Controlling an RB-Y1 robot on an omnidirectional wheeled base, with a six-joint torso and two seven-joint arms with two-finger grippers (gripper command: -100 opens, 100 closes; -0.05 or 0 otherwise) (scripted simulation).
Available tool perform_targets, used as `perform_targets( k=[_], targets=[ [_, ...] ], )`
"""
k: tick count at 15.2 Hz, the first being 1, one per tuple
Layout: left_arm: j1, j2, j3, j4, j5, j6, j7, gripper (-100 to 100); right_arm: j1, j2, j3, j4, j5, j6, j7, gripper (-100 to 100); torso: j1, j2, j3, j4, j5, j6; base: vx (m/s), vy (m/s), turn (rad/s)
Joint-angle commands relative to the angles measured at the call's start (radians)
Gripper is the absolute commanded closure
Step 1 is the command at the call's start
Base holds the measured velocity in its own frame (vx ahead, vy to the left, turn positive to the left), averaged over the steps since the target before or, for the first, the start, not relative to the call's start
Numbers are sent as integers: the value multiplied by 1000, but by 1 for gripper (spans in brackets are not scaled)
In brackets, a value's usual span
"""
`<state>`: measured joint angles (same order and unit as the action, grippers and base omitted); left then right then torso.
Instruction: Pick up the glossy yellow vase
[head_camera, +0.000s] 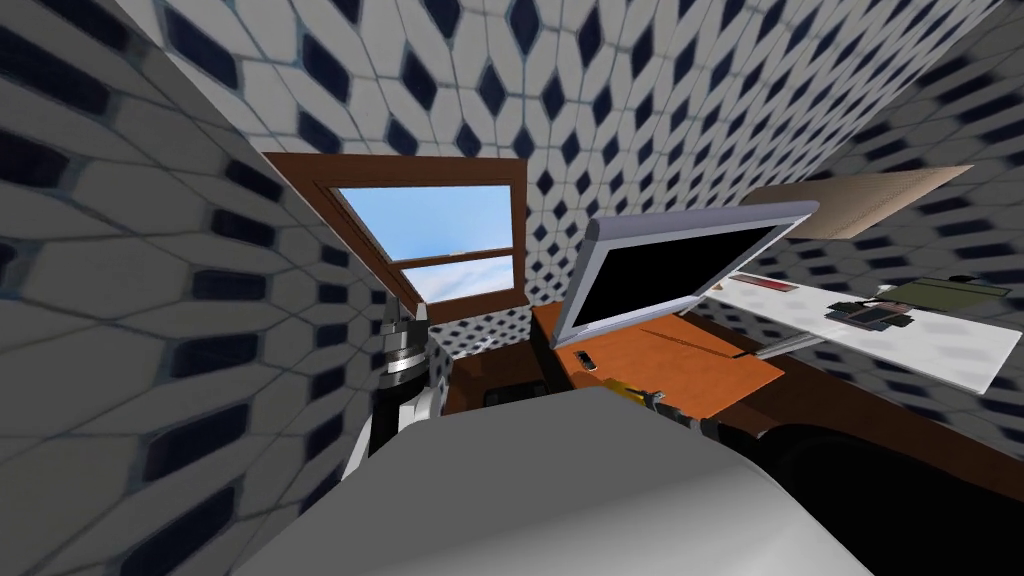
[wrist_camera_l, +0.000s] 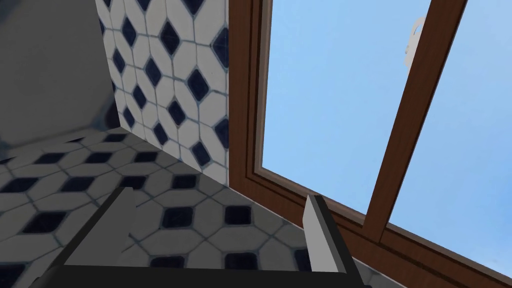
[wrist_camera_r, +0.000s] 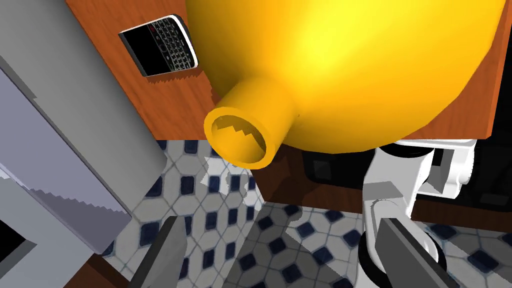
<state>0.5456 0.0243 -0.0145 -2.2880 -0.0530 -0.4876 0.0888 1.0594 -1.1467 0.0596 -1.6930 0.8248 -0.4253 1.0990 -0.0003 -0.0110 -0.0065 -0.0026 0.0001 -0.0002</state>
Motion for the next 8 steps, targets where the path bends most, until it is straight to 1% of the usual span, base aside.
perform_targets(
  k=[1, 2, 3, 4, 5, 6, 7, 8],
  targets=[
    [0, 0, 0, 0, 0, 0, 0, 0, 24, -31, 7, 20, 30, 6, 50, -100, 0, 0, 0, 0, 0, 0, 142, 14, -22],
    [0, 0, 0, 0, 0, 0, 0, 0, 24, -31, 7, 20, 30, 6, 64, -100, 0, 0, 0, 0, 0, 0, 137, 12, -24],
    [0, 0, 0, 0, 0, 0, 0, 0, 39, -52, 11, 35, 48, 7, 91, -100, 1, 0, 0, 0, 0, 0, 124, 3, -29],
    [0, 0, 0, 0, 0, 0, 0, 0, 39, -52, 11, 35, 48, 7, 100, -100, 0, 1, 1, 0, 0, 0, 114, 1, -24],
    [0, 0, 0, 0, 0, 0, 0, 0, 54, -71, 14, 49, 65, 8, 130, -100, 0, 2, 1, 0, 0, 0, 117, -1, -18],
    [0, 0, 0, 0, 0, 0, 0, 0, 54, -71, 14, 49, 65, 8, 133, -100, 0, 2, 1, 0, 0, 0, 105, 1, -20],
    [0, 0, 0, 0, 0, 0, 0, 0, 67, -89, 17, 62, 80, 9, 164, -100, 0, 2, 1, 1, 0, 0, 108, 6, -28],
    [0, 0, 0, 0, 0, 0, 0, 0, 67, -89, 17, 62, 80, 9, 164, -100, 0, 3, 2, 1, 0, 0, 105, 4, -22]
  ],
)
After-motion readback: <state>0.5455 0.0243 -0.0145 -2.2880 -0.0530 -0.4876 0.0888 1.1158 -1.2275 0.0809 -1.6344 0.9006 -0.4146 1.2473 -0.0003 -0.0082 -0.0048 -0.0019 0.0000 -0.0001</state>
